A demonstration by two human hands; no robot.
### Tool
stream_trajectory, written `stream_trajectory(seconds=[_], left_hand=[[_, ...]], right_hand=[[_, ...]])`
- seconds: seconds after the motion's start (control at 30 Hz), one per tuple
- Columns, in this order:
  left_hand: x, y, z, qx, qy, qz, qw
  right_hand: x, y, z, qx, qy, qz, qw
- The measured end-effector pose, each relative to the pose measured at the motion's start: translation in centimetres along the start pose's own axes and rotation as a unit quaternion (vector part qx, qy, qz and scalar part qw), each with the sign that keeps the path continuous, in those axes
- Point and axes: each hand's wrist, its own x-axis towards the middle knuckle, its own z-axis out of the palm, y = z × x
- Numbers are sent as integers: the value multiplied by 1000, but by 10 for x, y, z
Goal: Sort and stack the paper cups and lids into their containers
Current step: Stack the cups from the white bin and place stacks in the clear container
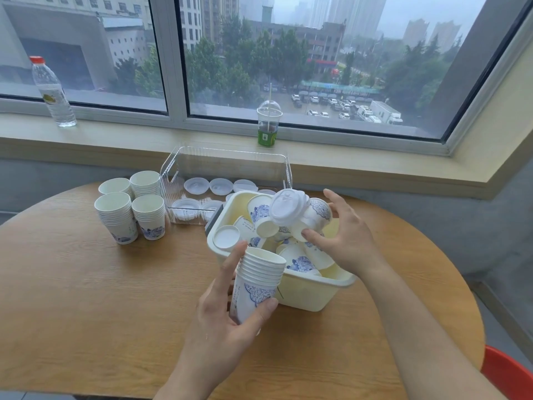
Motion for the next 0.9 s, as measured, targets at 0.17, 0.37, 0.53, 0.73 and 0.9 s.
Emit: stream_trajectory(seconds=[0.17, 0.37, 0.53, 0.73, 0.9], left_hand=[[-1, -2, 5, -2, -4, 7, 1000], [-1, -1, 8, -4, -2, 12, 1000], [-1, -2, 9, -11, -5, 14, 1000], [0, -3, 9, 5, -11, 21, 1000], [-1, -5, 3, 13, -5, 24, 1000]], right_hand=[[-23, 2, -10, 7, 10, -27, 1000], [-43, -3, -32, 22, 39, -41, 998], [-54, -28, -44, 87, 38, -102, 990], [-57, -50, -25, 113, -22, -189, 975], [-58, -50, -10, 142, -50, -195, 969]])
